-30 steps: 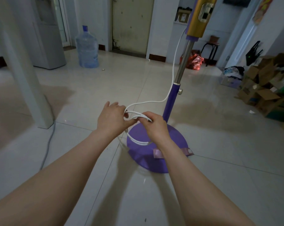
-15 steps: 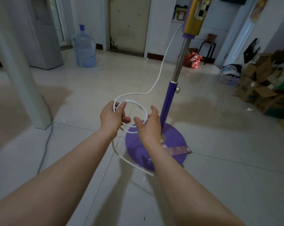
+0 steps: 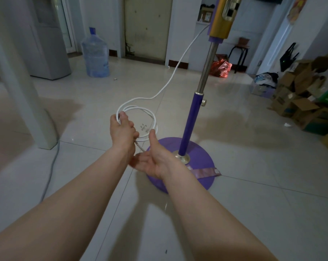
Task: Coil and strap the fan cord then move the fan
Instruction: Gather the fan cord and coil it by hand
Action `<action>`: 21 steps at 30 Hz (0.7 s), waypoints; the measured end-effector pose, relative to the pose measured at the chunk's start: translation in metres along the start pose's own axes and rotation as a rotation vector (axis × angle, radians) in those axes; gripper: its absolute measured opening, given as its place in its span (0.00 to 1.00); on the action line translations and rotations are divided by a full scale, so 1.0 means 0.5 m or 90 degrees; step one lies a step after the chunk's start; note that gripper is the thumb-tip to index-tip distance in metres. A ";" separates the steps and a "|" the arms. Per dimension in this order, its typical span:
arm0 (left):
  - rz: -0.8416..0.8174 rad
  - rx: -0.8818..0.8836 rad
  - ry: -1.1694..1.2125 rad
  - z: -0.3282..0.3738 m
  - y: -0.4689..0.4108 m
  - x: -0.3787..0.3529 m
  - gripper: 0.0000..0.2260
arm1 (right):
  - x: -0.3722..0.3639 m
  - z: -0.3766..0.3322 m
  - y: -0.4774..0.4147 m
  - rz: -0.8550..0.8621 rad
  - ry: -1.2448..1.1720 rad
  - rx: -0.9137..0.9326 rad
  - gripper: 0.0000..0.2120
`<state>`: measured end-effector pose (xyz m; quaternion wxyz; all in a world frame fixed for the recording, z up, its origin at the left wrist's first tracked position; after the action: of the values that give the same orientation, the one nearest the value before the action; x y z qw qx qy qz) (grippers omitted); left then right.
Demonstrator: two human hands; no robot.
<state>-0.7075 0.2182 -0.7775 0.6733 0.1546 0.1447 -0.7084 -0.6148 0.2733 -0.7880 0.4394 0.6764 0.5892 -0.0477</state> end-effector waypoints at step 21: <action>-0.431 0.157 -0.241 -0.019 0.021 0.029 0.04 | 0.116 -0.094 -0.018 0.216 0.543 0.356 0.11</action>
<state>-0.6975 0.2086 -0.7921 0.3935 0.0447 -0.0248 -0.9179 -0.6264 0.3469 -0.7979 -0.0345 0.8128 0.5624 0.1479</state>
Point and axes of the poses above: each hand's wrist, its own y-axis away from the middle knuckle, its own x-axis out of the back of the hand, z = x × y, the point moved 3 cm from there along -y, towards the middle knuckle, and after that the axes turned 5 degrees about -z, right-handed, at the moved point
